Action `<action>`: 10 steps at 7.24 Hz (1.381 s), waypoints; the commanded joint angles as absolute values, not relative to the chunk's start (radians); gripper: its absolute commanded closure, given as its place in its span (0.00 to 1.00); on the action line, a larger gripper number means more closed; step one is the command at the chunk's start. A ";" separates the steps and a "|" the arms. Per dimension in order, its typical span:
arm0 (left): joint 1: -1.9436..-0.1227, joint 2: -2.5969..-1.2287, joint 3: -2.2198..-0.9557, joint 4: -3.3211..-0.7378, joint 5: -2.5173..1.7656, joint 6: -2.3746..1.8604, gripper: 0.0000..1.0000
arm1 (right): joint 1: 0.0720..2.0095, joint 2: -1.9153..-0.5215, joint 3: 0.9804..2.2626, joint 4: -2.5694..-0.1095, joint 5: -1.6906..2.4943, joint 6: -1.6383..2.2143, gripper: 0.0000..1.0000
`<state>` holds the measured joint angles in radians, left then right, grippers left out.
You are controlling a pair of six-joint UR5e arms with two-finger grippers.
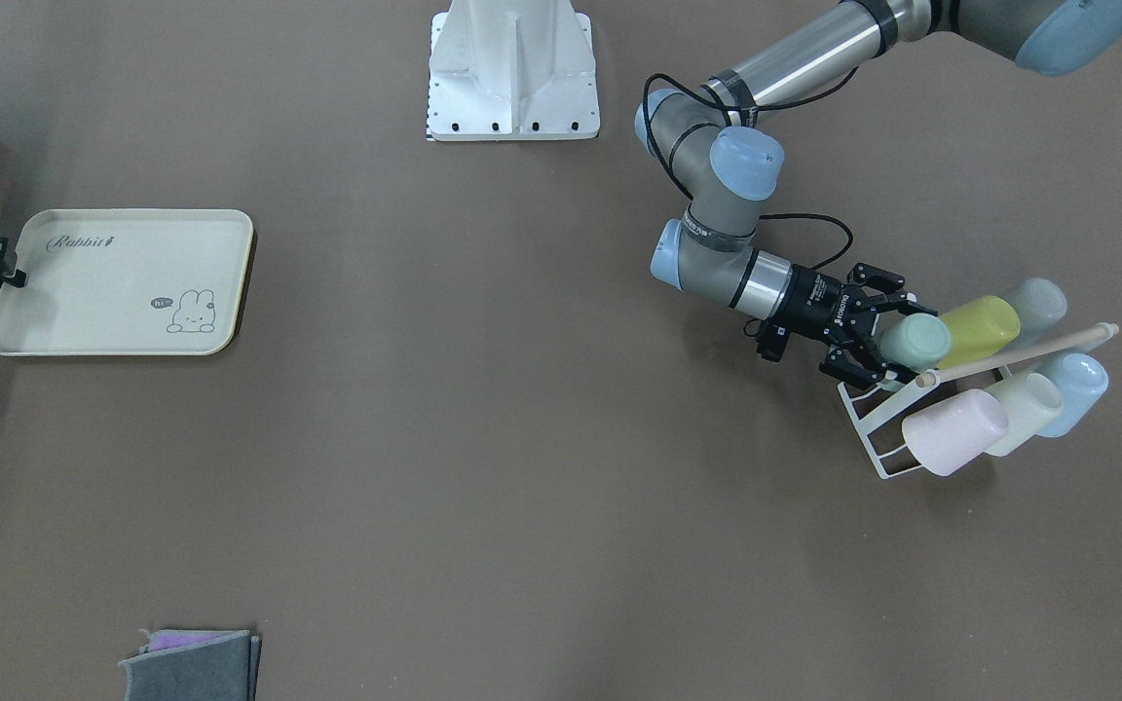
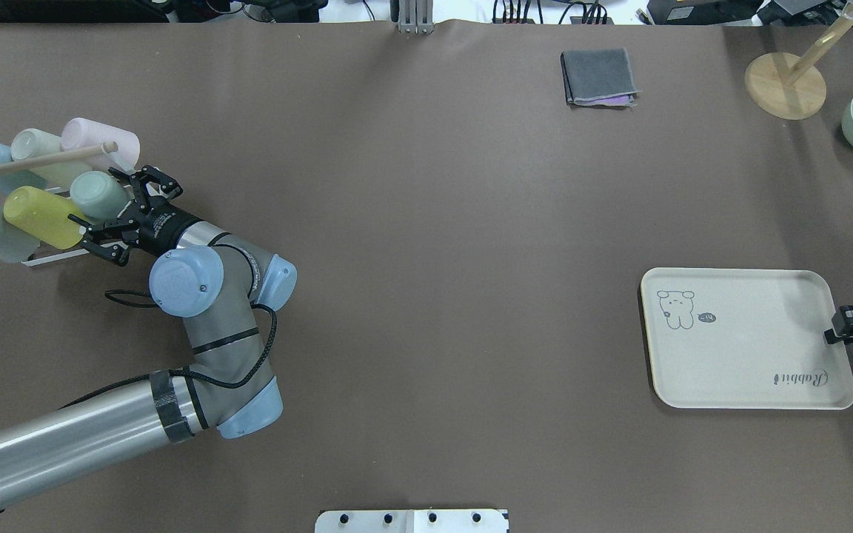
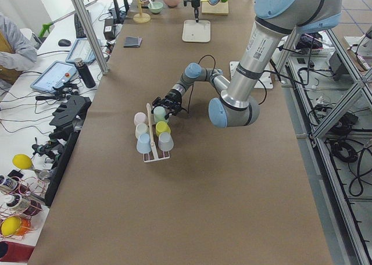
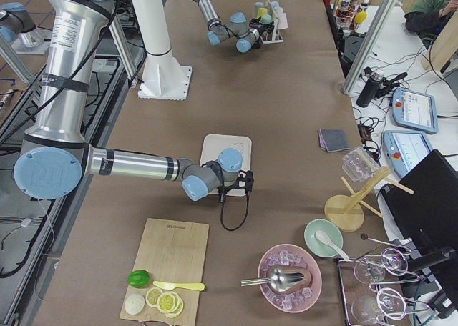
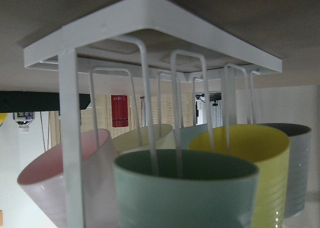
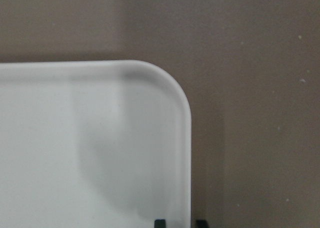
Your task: Pick up and place green cup on tray
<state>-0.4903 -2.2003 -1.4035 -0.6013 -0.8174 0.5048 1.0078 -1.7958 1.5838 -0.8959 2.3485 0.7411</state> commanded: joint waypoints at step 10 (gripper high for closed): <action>-0.531 -2.235 -1.793 -0.314 -0.967 0.491 0.80 | 1.190 -1.508 1.585 -0.905 2.560 0.904 1.00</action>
<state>-0.5311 -2.2219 -1.7243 -0.3269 -0.9135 0.5035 1.1825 -1.6485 1.6340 -0.9040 2.5497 0.7963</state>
